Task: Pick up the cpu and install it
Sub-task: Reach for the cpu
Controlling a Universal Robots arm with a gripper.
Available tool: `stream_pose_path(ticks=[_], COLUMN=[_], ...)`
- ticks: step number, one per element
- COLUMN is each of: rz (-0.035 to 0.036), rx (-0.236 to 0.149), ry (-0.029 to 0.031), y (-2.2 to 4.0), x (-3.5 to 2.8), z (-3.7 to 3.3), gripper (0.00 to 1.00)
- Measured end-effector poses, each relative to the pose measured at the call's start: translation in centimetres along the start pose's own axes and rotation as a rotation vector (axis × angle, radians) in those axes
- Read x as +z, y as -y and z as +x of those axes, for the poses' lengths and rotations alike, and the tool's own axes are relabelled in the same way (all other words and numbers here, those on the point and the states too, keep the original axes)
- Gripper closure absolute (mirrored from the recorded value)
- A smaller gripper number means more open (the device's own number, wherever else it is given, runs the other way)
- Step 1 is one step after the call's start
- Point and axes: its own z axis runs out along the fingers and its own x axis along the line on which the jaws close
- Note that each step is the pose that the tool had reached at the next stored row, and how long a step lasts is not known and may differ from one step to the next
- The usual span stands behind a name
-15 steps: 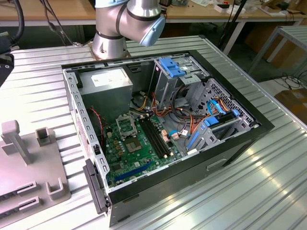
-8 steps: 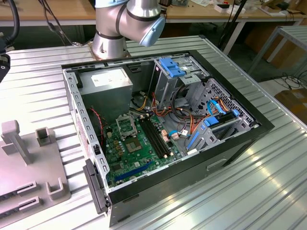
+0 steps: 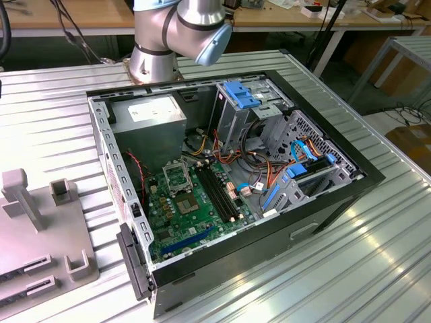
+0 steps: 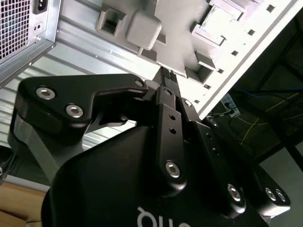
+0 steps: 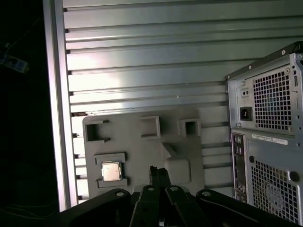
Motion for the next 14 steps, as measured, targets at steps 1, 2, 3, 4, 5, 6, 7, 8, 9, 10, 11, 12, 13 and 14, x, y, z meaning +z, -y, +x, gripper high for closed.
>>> stream_pose_path(ticks=[1,2,3,4,5,6,7,8,9,10,11,12,13,14], rz=[-0.0001,-0.0001,-0.0003,-0.0002,-0.0001,-0.0002,-0.0001,-0.0002,-0.0002,-0.0002,-0.0002,-0.0002,-0.0001,-0.0002], rx=[0.000,0.000,0.000,0.000,0.000,0.000,0.000,0.000,0.000,0.000,0.000,0.000,0.000,0.000], ry=[0.0008,0.0016,0.0025,0.0026,0.0026,0.0027,0.0026,0.0025,0.0026,0.0026,0.0027,0.0026,0.0025,0.0026], y=[0.03,0.06,0.09,0.10,0.11,0.12,0.25,0.32,0.35,0.35,0.35,0.36,0.36,0.37], x=[0.00,-0.01,-0.01,-0.01,0.00,0.01,0.00,0.00,0.00,0.00,0.00,0.00,0.00,0.00], z=[0.37,0.75,1.15,1.40,1.55,1.58,1.58,1.59,1.58,1.58,1.58,1.58,1.58,1.58], gripper=[0.89,0.89,0.89,0.89,0.89,0.89,0.89,0.89,0.89,0.89,0.89,0.89,0.89,0.89])
